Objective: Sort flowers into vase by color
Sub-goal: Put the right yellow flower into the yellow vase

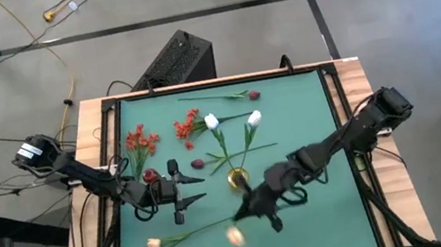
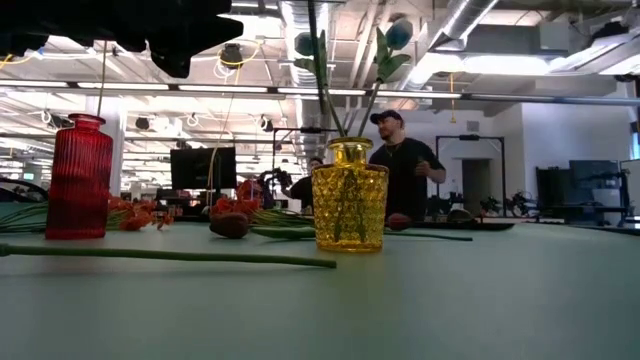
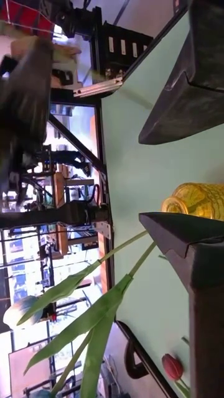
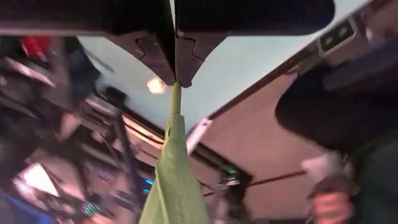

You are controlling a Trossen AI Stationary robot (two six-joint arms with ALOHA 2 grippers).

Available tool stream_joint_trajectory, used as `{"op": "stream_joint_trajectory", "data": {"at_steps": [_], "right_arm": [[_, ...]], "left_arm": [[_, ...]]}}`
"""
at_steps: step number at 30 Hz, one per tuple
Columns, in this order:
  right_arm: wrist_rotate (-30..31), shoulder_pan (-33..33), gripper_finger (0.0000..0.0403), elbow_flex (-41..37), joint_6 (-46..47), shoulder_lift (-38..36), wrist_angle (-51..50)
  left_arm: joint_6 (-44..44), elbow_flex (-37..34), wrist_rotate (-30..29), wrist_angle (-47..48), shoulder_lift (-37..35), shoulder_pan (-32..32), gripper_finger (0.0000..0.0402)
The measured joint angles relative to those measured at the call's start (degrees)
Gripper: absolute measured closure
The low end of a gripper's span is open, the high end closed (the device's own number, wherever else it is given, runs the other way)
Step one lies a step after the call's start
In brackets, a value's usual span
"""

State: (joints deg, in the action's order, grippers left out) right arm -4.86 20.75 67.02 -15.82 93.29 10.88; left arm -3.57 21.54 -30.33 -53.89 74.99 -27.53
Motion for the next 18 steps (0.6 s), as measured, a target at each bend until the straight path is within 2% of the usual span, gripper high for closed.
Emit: {"op": "stream_joint_trajectory", "data": {"at_steps": [3, 10, 12, 18], "right_arm": [[0.18, -2.92, 0.0385, -0.60, 4.11, -1.69, -1.41], [0.59, -6.04, 0.0385, -4.00, 3.85, -6.66, -1.16], [2.87, -6.50, 0.0385, -6.11, 4.16, -8.37, -0.52], [5.85, -7.58, 0.0385, -15.16, 5.35, -12.14, 11.83]], "left_arm": [[0.17, 0.00, 0.01, 0.00, 0.00, 0.00, 0.0223], [1.77, 0.02, 0.13, 0.98, 0.02, -0.04, 0.0223], [2.01, 0.02, 0.28, 1.03, 0.02, -0.15, 0.0223], [2.84, 0.02, 1.75, 2.32, 0.02, -0.17, 0.0223]]}}
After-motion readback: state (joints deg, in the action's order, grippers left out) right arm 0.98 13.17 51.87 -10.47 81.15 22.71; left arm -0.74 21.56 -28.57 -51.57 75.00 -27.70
